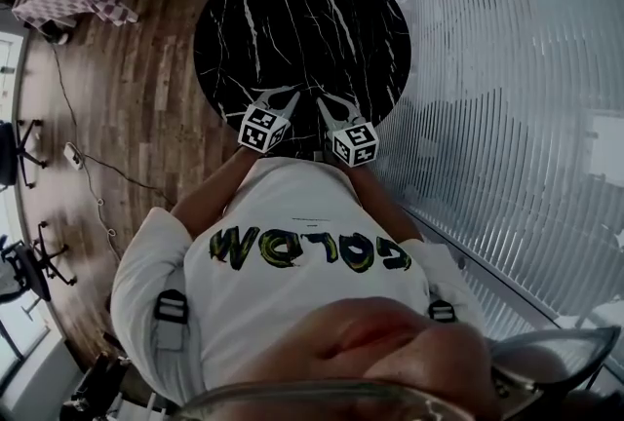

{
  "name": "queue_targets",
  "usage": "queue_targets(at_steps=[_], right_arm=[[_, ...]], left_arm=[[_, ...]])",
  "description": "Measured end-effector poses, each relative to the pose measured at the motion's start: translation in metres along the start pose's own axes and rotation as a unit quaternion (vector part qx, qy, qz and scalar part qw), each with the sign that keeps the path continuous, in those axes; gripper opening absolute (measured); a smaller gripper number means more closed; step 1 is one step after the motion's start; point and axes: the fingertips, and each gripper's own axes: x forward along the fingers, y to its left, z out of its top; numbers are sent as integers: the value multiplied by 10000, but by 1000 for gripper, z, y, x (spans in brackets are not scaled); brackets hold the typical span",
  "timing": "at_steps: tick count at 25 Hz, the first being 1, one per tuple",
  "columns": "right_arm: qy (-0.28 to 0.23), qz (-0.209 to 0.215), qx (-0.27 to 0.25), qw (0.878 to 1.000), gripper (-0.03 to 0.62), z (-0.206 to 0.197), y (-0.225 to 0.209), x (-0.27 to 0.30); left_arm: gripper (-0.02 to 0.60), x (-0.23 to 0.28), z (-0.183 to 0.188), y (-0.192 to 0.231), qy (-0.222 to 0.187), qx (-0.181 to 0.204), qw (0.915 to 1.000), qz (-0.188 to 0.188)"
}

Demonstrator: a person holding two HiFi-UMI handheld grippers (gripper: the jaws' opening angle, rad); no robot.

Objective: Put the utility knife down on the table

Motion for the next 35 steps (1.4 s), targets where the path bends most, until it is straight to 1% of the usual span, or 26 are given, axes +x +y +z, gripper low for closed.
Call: queue_targets(at_steps=[5,11,15,18,23,28,35], right_arm=[[-353,69,-159,9992,2,38,17,-20],[-619,68,-361,9974,2,74,29,-35],[-807,108,-521,9953,2,93,37,-41],[-963,197,-491,9939,2,107,44,-46],[-1030,205,-552,9929,0,118,50,-48],[-1028,198,-599,9927,0,120,50,-44],[-971,246,-694,9926,0,121,55,-39]], left_arm=[[2,-20,40,-13,-613,-20,9981,-98],[2,-41,68,-18,-1104,-236,9936,-90],[2,-56,85,-22,-1453,-69,9894,17],[2,-65,97,-30,-1641,5,9864,-30],[2,-76,114,-40,-1775,39,9840,-167],[2,-70,109,-36,-1573,54,9875,-122],[2,-71,110,-35,-1573,81,9874,-116]])
